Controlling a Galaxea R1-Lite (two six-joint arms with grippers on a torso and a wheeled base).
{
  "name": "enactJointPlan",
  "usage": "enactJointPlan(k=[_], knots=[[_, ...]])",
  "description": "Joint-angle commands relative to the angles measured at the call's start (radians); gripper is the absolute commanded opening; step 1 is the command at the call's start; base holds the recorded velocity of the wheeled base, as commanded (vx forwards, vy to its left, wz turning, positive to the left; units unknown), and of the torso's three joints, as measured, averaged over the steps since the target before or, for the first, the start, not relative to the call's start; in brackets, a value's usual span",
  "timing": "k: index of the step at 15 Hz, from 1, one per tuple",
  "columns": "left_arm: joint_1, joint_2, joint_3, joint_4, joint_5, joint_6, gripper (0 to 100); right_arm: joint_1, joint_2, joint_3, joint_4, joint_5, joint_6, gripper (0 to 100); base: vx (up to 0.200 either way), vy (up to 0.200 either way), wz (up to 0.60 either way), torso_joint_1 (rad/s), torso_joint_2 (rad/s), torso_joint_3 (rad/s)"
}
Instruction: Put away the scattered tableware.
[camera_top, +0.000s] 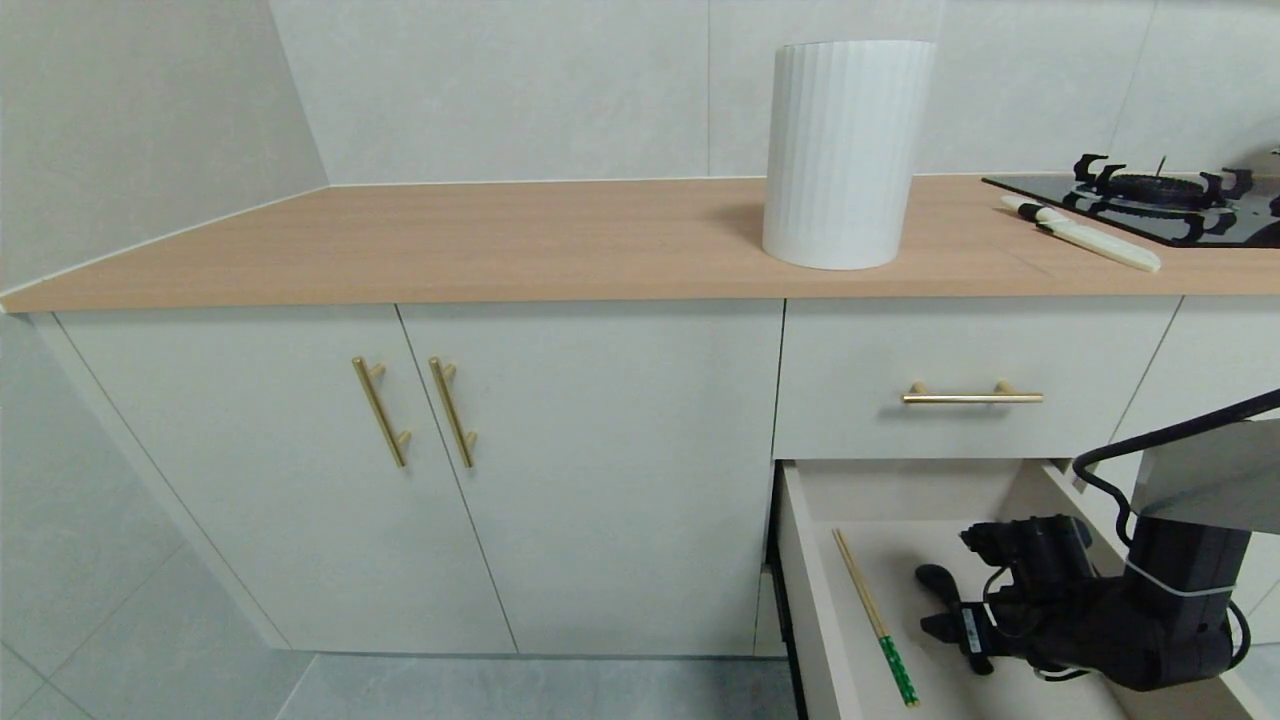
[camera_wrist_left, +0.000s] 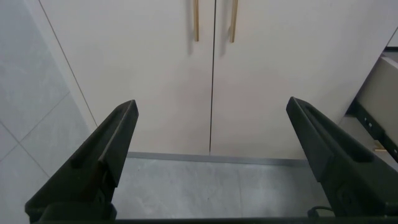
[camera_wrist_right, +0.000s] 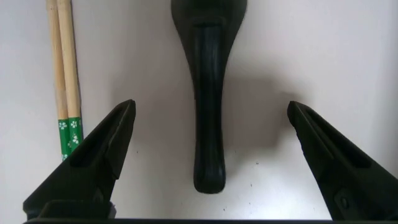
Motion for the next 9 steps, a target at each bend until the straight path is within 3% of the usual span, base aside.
enactJointPlan(k=[1,3,9], knots=[[0.0,0.0,0.0,0.0,0.0,-0.001,100,-0.001,-0.173,0.074,0.001,0.002,0.001,100,0.0,0.0,0.0,0.0,0.0,0.0],[0.0,0.0,0.0,0.0,0.0,-0.001,100,0.001,-0.311,0.112,0.028,0.002,0.001,100,0.0,0.0,0.0,0.0,0.0,0.0],[0.0,0.0,0.0,0.0,0.0,0.004,100,0.008,-0.652,0.169,0.283,0.009,0.0,100,0.0,0.0,0.0,0.0,0.0,0.0]])
